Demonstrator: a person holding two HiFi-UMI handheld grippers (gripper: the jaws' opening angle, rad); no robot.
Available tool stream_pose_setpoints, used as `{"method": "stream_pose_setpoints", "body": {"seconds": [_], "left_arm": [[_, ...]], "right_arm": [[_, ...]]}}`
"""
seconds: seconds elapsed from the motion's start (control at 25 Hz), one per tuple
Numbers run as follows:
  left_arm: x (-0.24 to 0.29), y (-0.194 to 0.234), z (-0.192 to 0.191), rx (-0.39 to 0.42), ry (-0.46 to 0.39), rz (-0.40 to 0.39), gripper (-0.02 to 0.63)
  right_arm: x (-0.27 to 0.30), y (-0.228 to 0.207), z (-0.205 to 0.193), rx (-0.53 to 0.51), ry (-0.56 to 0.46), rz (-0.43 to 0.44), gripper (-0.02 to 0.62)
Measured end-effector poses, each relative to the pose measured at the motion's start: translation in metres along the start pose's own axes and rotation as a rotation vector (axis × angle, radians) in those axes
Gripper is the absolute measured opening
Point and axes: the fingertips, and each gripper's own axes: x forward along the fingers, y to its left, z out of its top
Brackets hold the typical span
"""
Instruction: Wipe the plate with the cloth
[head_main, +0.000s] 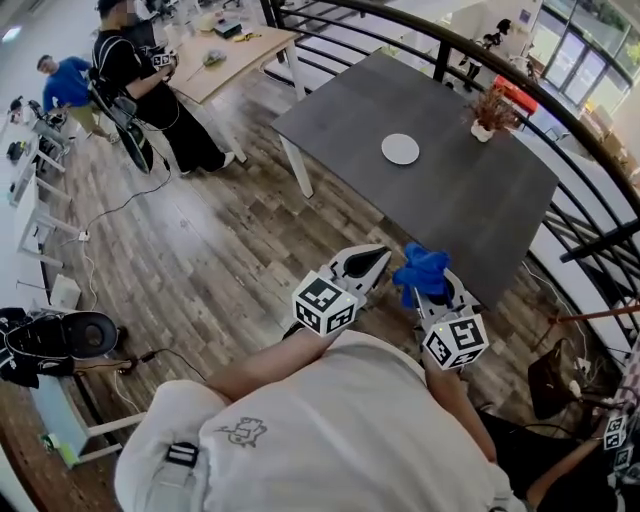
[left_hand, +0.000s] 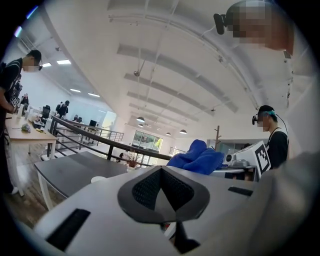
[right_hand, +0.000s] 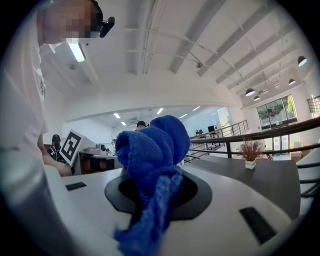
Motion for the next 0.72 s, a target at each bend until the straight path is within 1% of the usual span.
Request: {"method": "stream_pose_setpoints", "body": {"seconds": [0.16, 0.28, 0.48, 0.72], "left_arm": [[0.017, 0.003, -0.004, -0.005, 0.012, 0.01, 0.005], [0.03, 0.009, -0.006, -0.008, 0.017, 0.002, 0.005], [0.063, 0.032, 0.003, 0.004, 0.014, -0.042, 0.005], [0.092, 0.073, 0.02, -0.012, 0.023, -0.089, 0.005]], "right_arm": [[0.002, -0.019, -0.004, 0.021, 0.005, 0.009, 0.095], [0.008, -0.031, -0.003, 0.023, 0.008, 0.005, 0.095], [0.035, -0.055, 0.001, 0.022, 0.027, -0.013, 0.095], [0.074, -0.081, 0.015, 0.035, 0.02, -0.068, 0.095]]}}
